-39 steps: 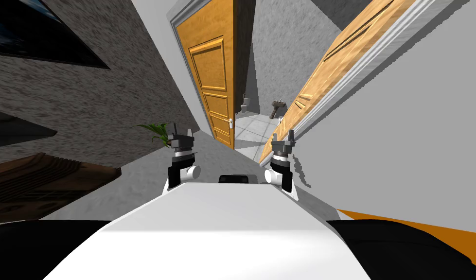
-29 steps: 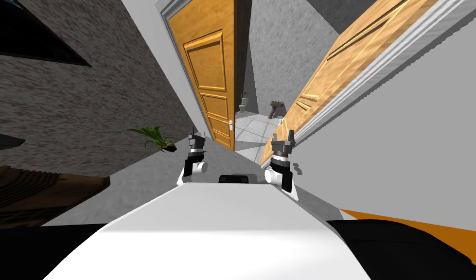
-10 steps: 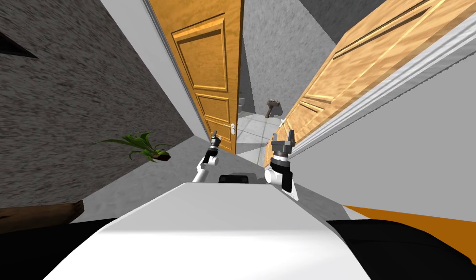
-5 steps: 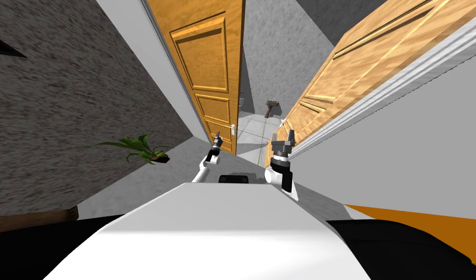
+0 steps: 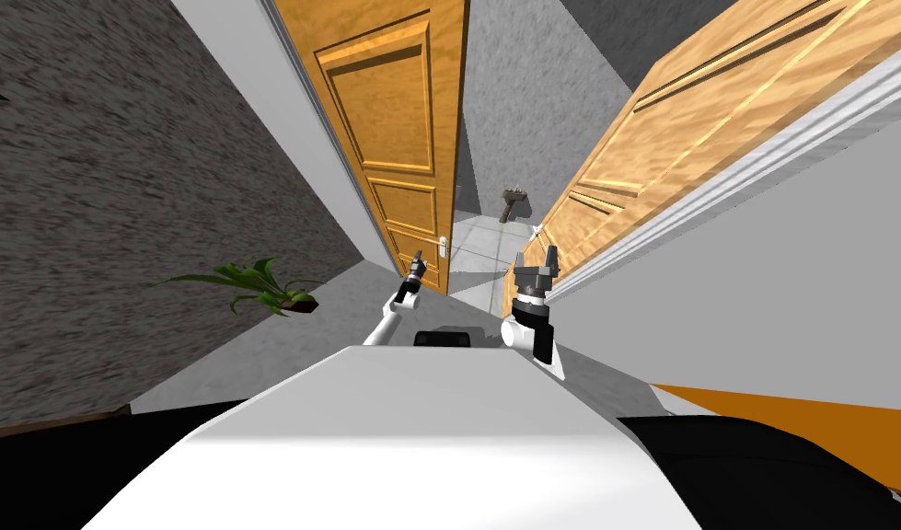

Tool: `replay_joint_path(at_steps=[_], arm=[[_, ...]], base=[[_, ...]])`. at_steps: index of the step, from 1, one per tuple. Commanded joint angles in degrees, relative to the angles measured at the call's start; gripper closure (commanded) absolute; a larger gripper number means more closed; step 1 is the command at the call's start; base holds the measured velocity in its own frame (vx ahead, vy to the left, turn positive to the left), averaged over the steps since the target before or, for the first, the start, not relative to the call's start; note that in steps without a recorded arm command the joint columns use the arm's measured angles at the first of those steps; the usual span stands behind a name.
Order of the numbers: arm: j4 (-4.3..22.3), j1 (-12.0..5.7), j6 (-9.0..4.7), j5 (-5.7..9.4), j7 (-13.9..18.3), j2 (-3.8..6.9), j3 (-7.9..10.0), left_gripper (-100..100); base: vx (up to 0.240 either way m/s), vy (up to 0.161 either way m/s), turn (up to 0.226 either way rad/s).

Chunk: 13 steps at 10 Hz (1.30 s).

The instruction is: Push the door open

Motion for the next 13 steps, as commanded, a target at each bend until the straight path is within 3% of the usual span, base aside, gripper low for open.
replay_joint_path(at_steps=[1,3,4,7,8,13], arm=[[1.7,-0.7,-0.28,0.07,0.1,0.16,-0.3,-100],[5.4,-3.4,-0.38,0.22,0.1,0.18,-1.34,-100],[6.2,-3.4,-0.38,0.22,0.1,0.18,-1.34,-100],[10.6,-6.0,-0.48,0.37,0.1,0.18,-2.34,-100],[10.6,-6.0,-0.48,0.37,0.1,0.18,-2.34,-100],[20.1,-11.66,-0.7,0.69,0.2,-0.01,-4.5,-100]], base=[[0.037,0.049,-0.026],[0.06,0.062,-0.05],[0.054,0.064,-0.024],[0.043,0.056,-0.029],[0.035,0.037,-0.019],[0.065,0.085,-0.048]])
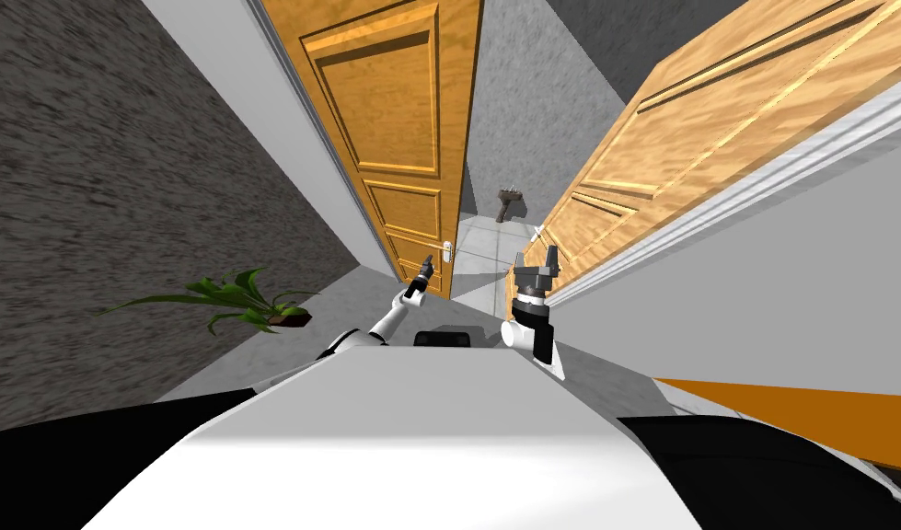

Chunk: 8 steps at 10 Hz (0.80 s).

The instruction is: Push the door open

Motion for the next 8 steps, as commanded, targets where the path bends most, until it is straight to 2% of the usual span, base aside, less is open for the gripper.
replay_joint_path(at_steps=[1,8], arm=[[2.3,-1.55,0.45,0.11,-0.1,-0.04,-0.63,-100],[11.0,-6.76,0.25,0.41,0.0,-0.52,-2.62,-100]], base=[[0.087,0.089,-0.048],[0.06,0.06,-0.032]])
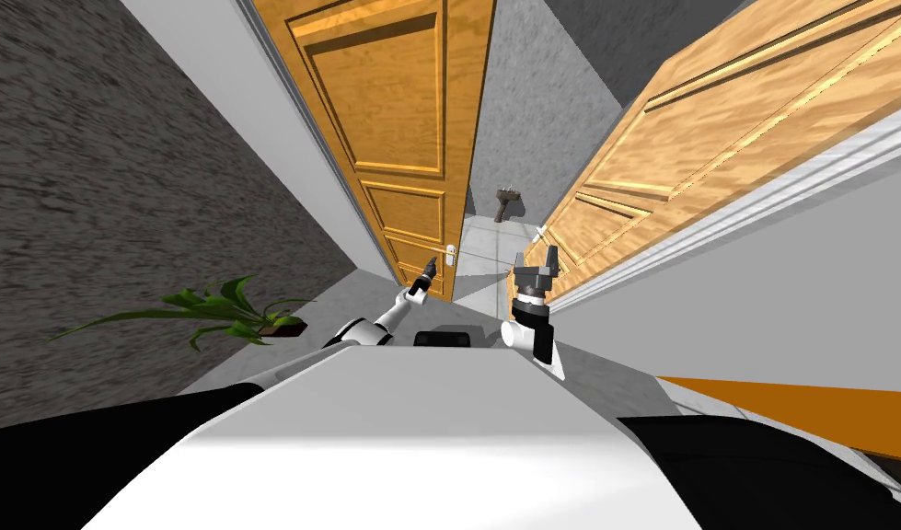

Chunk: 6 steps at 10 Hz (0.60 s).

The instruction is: Push the door open

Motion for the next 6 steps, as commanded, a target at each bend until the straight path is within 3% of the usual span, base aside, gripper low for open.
replay_joint_path(at_steps=[1,6], arm=[[0.0,0.0,0.0,0.0,0.0,0.0,0.0,-100],[0.5,0.0,-0.35,0.1,-0.3,0.45,0.57,-100]], base=[[0.031,0.03,-0.012],[0.175,-0.048,-0.024]])
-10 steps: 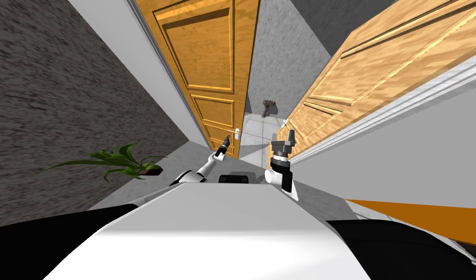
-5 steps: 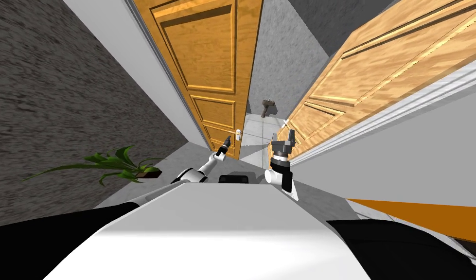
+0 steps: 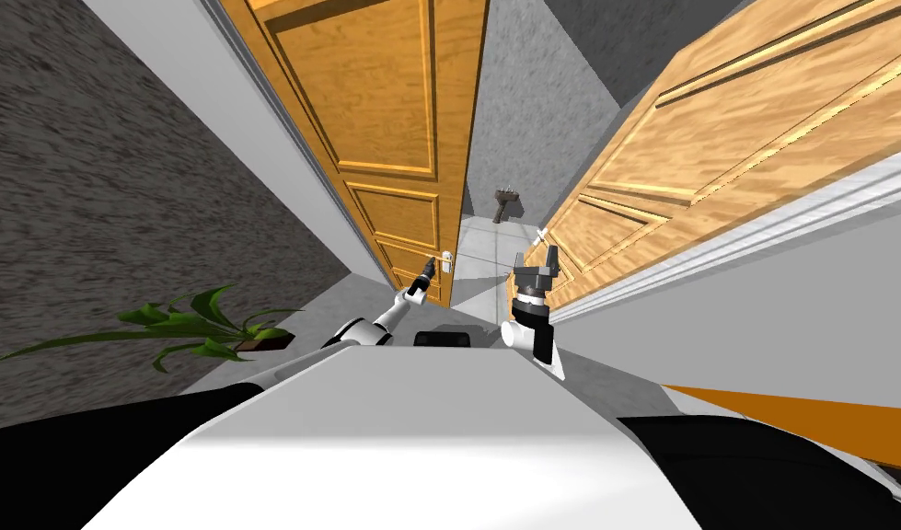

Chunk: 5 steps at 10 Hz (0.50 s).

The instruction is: Push the door open

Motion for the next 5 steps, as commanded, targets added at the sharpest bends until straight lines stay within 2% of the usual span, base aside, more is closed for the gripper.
replay_joint_path(at_steps=[1,3,4,5], arm=[[0.1,0.04,-0.12,0.03,-0.1,-0.02,0.21,-100],[0.3,0.05,-0.3,0.08,-0.2,-0.25,0.46,-100],[0.2,0.06,-0.21,0.06,-0.2,-0.18,0.38,-100],[0.2,0.06,-0.21,0.06,-0.2,-0.18,0.38,100]], base=[[0.221,-0.072,-0.027],[0.2,-0.062,-0.022],[0.101,-0.017,0.0],[-0.015,0.0,0.004]])
